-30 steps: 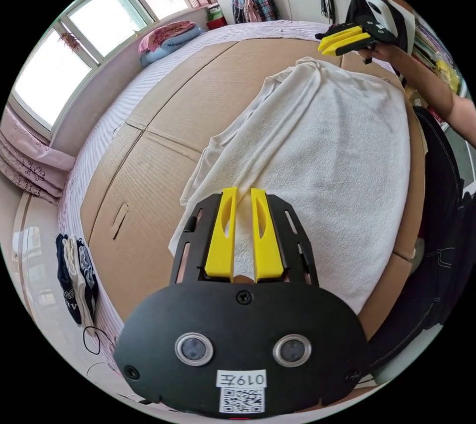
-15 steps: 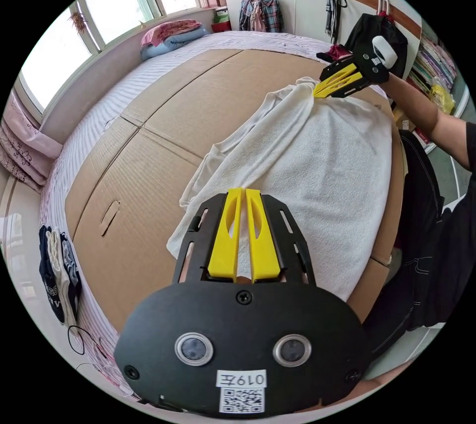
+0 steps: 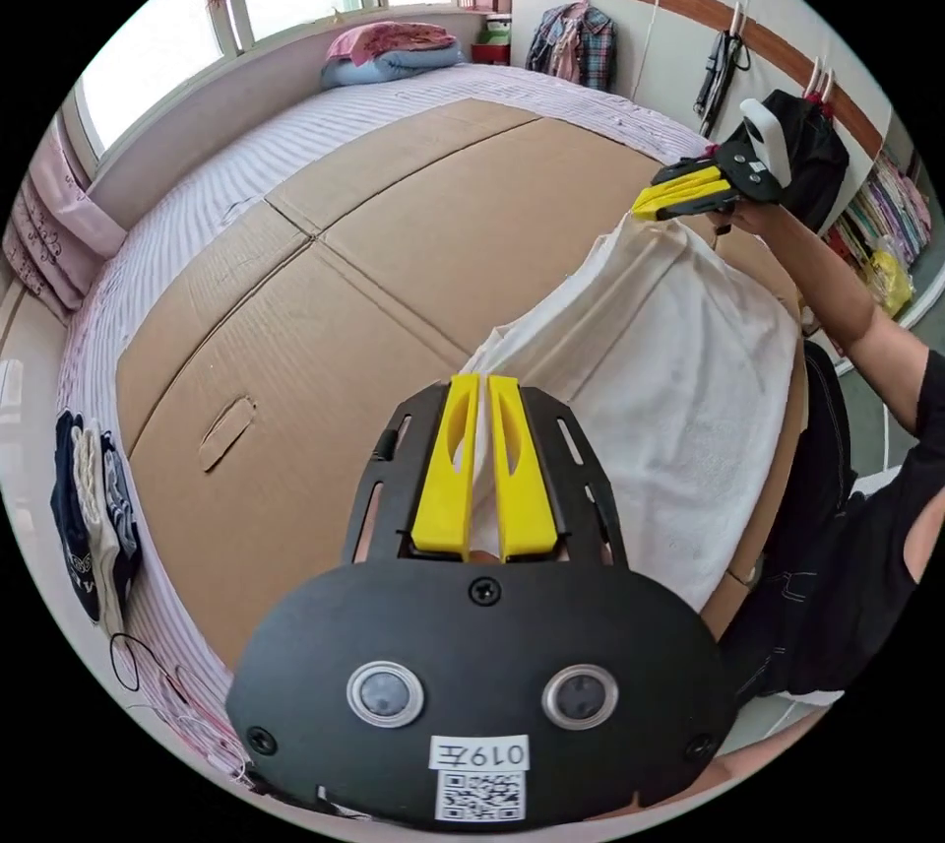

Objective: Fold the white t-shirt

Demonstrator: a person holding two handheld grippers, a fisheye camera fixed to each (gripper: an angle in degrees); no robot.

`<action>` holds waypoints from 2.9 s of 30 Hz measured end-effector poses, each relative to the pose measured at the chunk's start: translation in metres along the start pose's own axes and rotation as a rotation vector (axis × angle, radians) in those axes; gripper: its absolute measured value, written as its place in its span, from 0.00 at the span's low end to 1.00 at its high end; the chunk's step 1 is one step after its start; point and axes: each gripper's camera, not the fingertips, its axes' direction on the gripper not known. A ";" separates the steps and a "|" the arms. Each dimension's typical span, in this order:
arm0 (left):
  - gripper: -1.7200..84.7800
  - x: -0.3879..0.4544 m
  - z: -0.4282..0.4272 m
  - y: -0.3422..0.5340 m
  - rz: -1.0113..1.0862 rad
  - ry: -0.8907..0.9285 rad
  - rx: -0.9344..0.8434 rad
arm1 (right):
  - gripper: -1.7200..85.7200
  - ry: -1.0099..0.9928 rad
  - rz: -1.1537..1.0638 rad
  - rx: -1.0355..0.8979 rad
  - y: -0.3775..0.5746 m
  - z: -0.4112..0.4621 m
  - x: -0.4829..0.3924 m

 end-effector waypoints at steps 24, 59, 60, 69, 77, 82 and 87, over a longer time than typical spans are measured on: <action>0.03 0.035 -0.011 0.069 0.295 -0.079 0.049 | 0.08 0.107 -0.331 0.022 0.033 -0.069 -0.083; 0.03 0.016 -0.015 0.048 0.311 -0.017 0.054 | 0.06 -0.075 -0.254 -0.004 -0.002 -0.110 -0.040; 0.03 0.020 -0.014 0.049 0.327 -0.032 0.044 | 0.07 -0.075 -0.255 -0.005 -0.002 -0.110 -0.041; 0.03 0.038 0.002 0.051 0.343 -0.102 -0.049 | 0.05 -0.064 -0.299 -0.062 -0.004 -0.108 -0.048; 0.03 0.024 -0.023 0.070 0.248 -0.045 0.012 | 0.01 -0.090 -0.232 -0.018 0.003 -0.132 -0.020; 0.03 0.012 -0.030 0.079 0.187 -0.011 0.038 | 0.01 -0.152 -0.129 0.023 0.009 -0.137 0.011; 0.03 -0.004 -0.031 0.090 0.082 0.004 0.046 | 0.01 -0.200 -0.033 0.032 0.021 -0.135 0.039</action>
